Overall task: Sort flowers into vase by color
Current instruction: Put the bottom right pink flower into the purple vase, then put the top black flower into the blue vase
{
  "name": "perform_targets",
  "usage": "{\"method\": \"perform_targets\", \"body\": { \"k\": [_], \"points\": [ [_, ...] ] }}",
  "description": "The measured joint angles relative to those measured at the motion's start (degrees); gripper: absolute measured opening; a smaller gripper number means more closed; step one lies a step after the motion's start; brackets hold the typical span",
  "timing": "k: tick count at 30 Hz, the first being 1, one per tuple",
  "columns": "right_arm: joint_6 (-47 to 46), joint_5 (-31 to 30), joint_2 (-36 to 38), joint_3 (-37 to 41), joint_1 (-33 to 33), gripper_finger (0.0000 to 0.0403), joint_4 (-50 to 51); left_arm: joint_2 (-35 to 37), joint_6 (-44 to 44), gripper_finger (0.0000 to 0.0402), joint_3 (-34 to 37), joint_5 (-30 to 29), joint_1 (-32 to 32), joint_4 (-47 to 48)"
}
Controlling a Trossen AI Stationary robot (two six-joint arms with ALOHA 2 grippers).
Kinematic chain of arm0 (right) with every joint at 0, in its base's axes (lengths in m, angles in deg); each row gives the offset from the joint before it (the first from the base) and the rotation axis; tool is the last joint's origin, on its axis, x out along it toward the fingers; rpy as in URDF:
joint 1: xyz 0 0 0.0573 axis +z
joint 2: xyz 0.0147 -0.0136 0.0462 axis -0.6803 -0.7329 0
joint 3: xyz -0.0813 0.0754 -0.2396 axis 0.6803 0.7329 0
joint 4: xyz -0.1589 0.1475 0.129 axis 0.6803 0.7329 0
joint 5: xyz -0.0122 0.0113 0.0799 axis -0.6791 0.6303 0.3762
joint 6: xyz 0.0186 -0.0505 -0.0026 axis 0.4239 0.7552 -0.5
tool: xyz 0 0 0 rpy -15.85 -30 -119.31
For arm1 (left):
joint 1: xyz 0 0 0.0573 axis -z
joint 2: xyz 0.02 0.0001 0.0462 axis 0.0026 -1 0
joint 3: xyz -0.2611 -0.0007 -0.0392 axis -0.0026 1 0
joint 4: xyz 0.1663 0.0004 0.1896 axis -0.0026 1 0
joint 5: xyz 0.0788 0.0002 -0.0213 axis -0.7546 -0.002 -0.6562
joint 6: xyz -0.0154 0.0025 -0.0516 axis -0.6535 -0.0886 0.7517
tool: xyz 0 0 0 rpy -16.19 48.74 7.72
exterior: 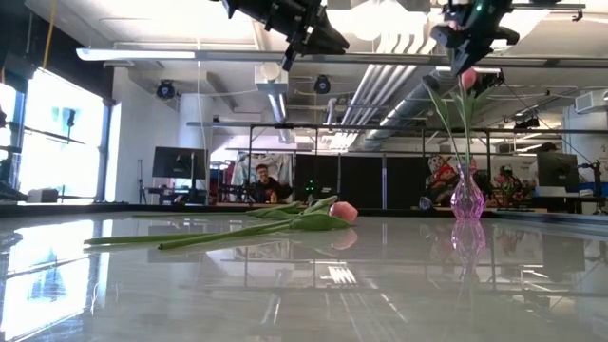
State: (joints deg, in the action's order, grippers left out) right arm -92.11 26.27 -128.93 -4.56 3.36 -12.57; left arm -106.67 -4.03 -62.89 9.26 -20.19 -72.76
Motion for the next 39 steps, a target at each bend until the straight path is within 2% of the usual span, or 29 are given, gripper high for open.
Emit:
{"method": "perform_targets", "body": {
  "k": [8,20,26,33,39],
  "points": [
    [-3.49,-0.22,-1.86,0.04,0.00,0.0042,0.83,-0.01,0.02,0.0053,0.00,0.00,0.00,2.75],
    [-4.68,-0.68,-1.00,0.04,0.20,0.0178,3.05,-0.01,0.43,0.0053,0.00,0.00,0.00,4.26],
    [-4.45,-0.41,2.14,-0.04,0.26,0.0229,2.57,-0.01,1.55,0.0053,0.00,0.02,0.04,4.24],
    [-3.14,1.36,2.70,-0.07,0.22,0.0243,2.61,0.00,2.25,0.0053,0.00,0.04,0.26,4.02],
    [-6.42,5.26,4.60,-0.52,1.33,0.0243,2.77,-0.01,3.04,0.0053,0.00,1.11,0.93,4.48]
  ]
}}
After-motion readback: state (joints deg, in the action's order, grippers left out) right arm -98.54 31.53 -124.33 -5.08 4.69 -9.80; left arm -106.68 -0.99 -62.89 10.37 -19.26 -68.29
